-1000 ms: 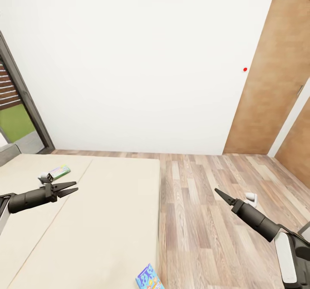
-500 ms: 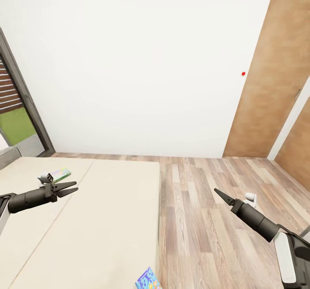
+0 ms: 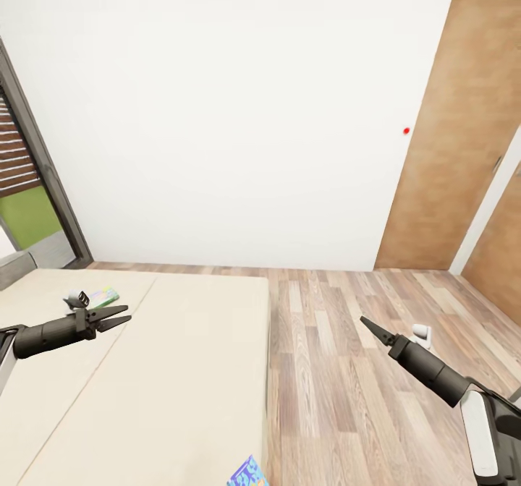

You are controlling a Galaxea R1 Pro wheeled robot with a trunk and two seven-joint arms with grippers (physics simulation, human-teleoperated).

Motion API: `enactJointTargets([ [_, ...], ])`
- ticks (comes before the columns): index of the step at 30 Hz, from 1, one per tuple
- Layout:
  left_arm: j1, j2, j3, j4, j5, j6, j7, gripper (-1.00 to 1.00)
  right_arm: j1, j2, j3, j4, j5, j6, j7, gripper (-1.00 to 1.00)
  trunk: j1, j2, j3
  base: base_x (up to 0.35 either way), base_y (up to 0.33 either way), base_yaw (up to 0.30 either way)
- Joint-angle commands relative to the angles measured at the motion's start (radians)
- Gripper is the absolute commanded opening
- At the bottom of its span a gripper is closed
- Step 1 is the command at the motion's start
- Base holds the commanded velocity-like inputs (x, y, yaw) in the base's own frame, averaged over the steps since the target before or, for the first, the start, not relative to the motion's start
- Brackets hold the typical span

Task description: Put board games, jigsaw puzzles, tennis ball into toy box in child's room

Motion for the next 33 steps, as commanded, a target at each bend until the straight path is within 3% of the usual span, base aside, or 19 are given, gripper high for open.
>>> enactJointTargets([
  [1, -0.001, 0.0, 0.0, 0.0, -0.001, 0.011, -0.004, 1.0, -0.001, 0.0, -0.001, 0.0, -0.004, 0.006, 0.001, 1.0, 0.001, -0.002, -0.001, 0.0, 0.0, 0.0],
  [22, -0.001, 0.0, -0.002, 0.0, -0.001, 0.012, -0.004, 1.0, -0.002, 0.0, -0.001, 0.001, -0.004, 0.006, 0.001, 1.0, 0.001, -0.002, 0.033, 0.0, 0.0, 0.0],
  [33, -0.001, 0.0, -0.002, 0.0, -0.001, 0.012, -0.004, 1.0, -0.002, 0.0, -0.003, 0.001, -0.006, 0.006, 0.001, 1.0, 0.001, -0.002, 0.036, 0.0, 0.0, 0.0],
])
